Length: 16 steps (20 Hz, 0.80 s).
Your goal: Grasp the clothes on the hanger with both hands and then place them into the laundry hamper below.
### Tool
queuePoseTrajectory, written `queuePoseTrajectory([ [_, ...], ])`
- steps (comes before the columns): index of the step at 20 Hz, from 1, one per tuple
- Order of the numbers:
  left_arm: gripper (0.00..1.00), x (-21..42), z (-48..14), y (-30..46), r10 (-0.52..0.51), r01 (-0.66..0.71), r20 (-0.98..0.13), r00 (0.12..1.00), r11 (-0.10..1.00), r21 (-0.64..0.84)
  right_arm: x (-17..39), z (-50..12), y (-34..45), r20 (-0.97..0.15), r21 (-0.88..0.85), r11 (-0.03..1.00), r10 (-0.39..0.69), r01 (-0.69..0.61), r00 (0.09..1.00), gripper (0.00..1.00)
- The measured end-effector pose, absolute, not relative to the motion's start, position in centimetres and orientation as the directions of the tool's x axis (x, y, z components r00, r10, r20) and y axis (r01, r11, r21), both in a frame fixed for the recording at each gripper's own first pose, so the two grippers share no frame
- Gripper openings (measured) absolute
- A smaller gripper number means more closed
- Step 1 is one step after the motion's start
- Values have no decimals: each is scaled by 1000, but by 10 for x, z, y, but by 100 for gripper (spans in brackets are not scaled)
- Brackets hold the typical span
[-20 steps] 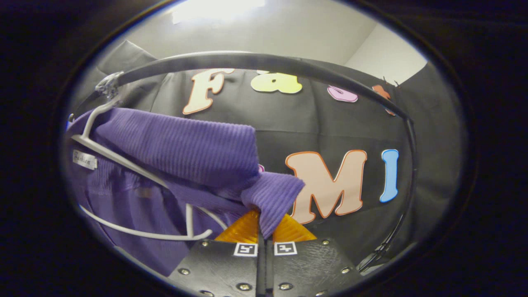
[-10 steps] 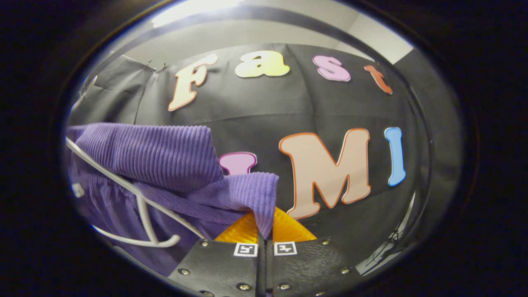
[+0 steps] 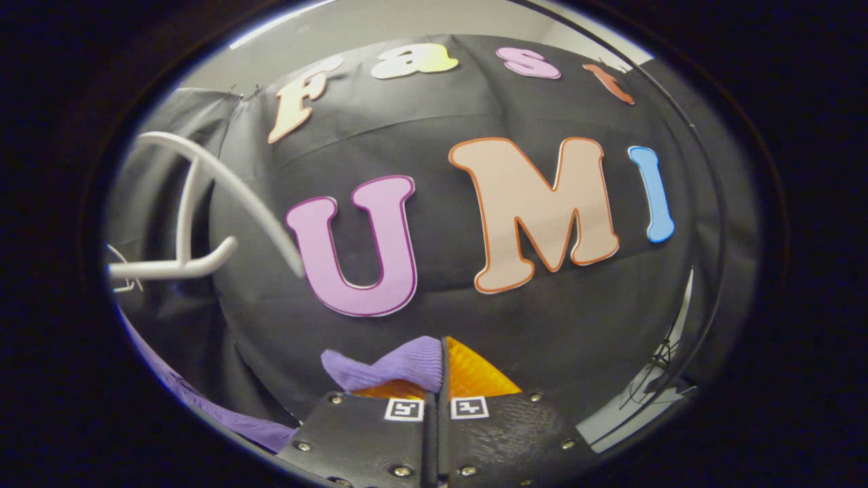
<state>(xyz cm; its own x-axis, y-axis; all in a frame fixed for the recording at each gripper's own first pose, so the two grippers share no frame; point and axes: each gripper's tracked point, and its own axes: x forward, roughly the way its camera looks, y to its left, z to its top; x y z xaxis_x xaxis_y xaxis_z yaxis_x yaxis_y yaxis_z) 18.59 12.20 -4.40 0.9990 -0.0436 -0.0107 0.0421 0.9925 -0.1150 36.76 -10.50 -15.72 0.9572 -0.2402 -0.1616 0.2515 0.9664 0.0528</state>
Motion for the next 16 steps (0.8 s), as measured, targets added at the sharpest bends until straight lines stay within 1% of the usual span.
queuePoseTrajectory([
  [2, 0, 179, -58, 124, -23, 22, -9, 1000, 994, -105, 346, -160, -95, -162, 26, 970, -236, 243, 958, 0],
  [3, 0, 175, -63, 125, -13, 13, -8, 1000, 996, -94, 333, -160, -90, -157, 13, 970, -237, 242, 959, 3],
  [4, 0, 171, -69, 126, -5, 4, -7, 1000, 997, -83, 322, -157, -83, -156, -3, 971, -236, 238, 959, 0],
  [8, 0, 156, -82, 115, -23, 21, -30, 999, 997, -76, 273, -145, -65, -127, -41, 971, -238, 235, 963, 1],
  [11, 0, 143, -73, 114, -15, 14, -9, 1000, 997, -72, 242, -129, -47, -101, -25, 975, -221, 220, 970, 0],
  [16, 0, 115, -54, 97, -37, 39, 28, 999, 996, -84, 190, -91, -13, -34, -10, 986, -168, 168, 985, 1],
])
